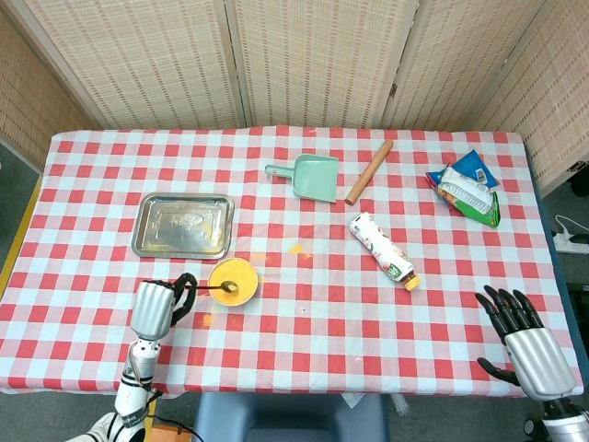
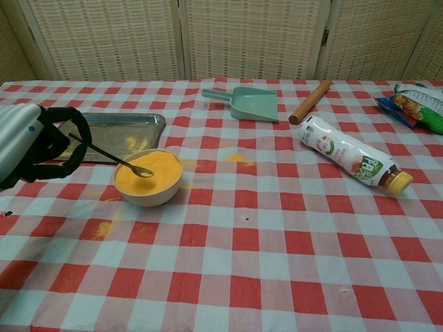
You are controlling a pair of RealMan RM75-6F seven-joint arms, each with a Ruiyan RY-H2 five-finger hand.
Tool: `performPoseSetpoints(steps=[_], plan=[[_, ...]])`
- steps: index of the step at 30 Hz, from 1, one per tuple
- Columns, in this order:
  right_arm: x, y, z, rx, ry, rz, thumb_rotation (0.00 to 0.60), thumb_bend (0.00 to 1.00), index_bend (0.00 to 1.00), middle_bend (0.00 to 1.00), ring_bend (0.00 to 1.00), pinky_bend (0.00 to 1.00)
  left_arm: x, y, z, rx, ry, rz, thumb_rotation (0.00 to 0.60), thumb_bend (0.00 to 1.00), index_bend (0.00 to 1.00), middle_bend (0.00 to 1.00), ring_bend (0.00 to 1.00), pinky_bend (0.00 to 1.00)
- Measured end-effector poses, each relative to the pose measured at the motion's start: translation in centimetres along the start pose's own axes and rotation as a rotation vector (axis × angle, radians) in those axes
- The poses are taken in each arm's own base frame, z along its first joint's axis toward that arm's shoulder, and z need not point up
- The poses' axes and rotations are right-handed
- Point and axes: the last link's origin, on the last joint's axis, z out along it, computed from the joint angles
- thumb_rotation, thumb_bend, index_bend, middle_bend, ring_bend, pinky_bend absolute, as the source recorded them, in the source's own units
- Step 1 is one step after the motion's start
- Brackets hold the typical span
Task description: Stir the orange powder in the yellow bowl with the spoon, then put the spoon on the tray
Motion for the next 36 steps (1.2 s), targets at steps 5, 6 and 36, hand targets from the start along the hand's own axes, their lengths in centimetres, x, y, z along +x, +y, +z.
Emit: performPoseSetpoints(steps=[5,6,36], plan=[[0.0,0.0,0.1,0.000,-0.001,0.001,0.600,0.04,0.00,0.00,0.00,0.00,0.8,0.8,0.6,0.009,-0.024,-0.043,0.600,0.50,0.82,1.00,1.00,1.00],[0.0,0.0,0.1,0.000,-0.001,0.002,0.600,0.04,0.00,0.00,0.00,0.00,1.1,1.0,0.7,0.006,-0.031,-0.037,0.600,0.50,0.82,1.00,1.00,1.00],[0.5,0.3,-0.1,-0.007,0.018,0.012,0.600,0.04,0.00,0.00,0.00,0.00,2.8,5.2,4.3,-0.064,-0.282,0.322,0.600,0.51,0.84,1.00,1.00,1.00]])
